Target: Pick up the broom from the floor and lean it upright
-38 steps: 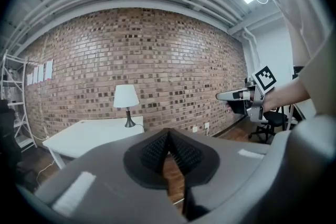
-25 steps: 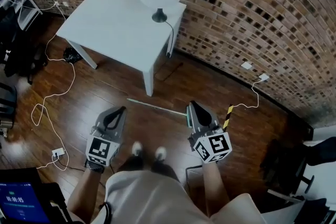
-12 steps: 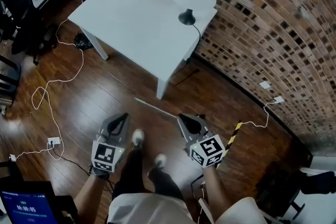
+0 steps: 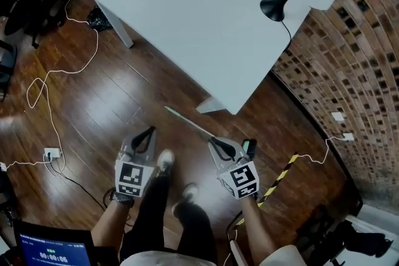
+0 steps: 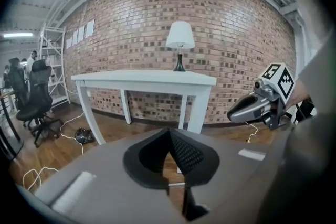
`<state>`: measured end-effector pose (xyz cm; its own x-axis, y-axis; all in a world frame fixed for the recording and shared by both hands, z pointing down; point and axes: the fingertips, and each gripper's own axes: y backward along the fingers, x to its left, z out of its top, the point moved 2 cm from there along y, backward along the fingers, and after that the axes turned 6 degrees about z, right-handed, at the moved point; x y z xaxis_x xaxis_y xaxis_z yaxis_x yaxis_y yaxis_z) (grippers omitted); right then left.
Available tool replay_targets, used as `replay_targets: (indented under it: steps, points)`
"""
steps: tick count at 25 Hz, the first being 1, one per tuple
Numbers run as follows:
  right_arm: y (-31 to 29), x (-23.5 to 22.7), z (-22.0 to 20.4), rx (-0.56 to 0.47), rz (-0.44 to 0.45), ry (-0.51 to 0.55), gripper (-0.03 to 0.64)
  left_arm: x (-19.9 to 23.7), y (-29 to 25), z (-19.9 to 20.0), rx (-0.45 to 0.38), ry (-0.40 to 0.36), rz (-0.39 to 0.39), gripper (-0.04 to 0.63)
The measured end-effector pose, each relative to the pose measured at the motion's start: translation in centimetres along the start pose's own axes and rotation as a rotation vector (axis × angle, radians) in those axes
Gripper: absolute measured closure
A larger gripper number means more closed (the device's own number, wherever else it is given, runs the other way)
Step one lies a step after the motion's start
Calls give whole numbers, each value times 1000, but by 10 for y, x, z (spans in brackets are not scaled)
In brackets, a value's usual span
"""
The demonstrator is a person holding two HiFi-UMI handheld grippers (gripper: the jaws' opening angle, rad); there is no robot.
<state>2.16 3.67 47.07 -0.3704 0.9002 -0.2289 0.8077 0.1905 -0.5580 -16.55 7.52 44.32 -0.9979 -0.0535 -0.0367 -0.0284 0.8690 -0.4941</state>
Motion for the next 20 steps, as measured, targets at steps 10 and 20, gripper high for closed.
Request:
replay_targets:
  steps: [10, 20]
  points:
    - [-144, -42, -142, 215, 45, -6, 561, 21, -62, -132, 122, 17, -31, 597]
    - [-256, -90, -317, 481, 54, 48, 555, 24, -118, -267, 181, 70, -30, 597]
